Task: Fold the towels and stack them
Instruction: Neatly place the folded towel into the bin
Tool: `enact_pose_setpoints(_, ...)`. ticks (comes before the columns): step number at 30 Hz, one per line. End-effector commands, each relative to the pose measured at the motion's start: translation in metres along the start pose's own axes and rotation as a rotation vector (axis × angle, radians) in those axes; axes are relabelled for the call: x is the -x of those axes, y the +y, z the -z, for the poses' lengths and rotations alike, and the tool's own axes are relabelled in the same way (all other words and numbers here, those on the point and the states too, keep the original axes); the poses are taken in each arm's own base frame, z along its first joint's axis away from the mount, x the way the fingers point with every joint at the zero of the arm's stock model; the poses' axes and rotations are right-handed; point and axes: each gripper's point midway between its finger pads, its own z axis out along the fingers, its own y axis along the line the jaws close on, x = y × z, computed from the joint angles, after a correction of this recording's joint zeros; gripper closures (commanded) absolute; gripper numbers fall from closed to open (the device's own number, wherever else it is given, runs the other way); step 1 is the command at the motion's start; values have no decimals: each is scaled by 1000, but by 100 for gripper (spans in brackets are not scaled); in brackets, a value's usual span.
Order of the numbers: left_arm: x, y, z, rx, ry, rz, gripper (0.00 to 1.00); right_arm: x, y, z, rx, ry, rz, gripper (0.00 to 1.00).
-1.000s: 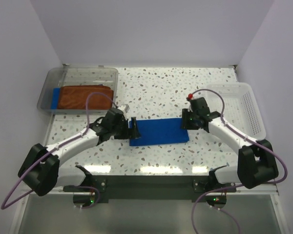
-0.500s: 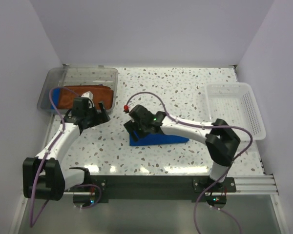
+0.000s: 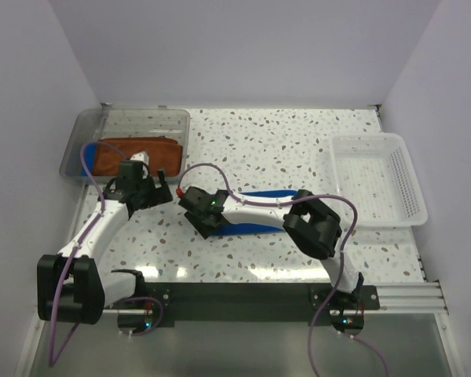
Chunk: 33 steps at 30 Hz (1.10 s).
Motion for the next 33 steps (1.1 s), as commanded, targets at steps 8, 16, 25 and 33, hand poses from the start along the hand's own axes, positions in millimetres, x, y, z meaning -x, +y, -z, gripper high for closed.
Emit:
enact_pose_setpoints(8, 5, 1, 5, -6, -40, 7, 0, -32, -16, -12, -76, 63, -9, 83)
enact_pose_setpoints(16, -14, -45, 6, -204, 39, 61, 0, 12, -12, 30, 88, -168, -98, 100)
enact_pose_setpoints(25, -39, -111, 4, -398, 130, 177, 0, 36, -19, 66, 183, -368, -202, 100)
enact_pose_setpoints(33, -48, -144, -6, -457, 166, 287, 0, 29, -21, 66, 206, -399, -238, 100)
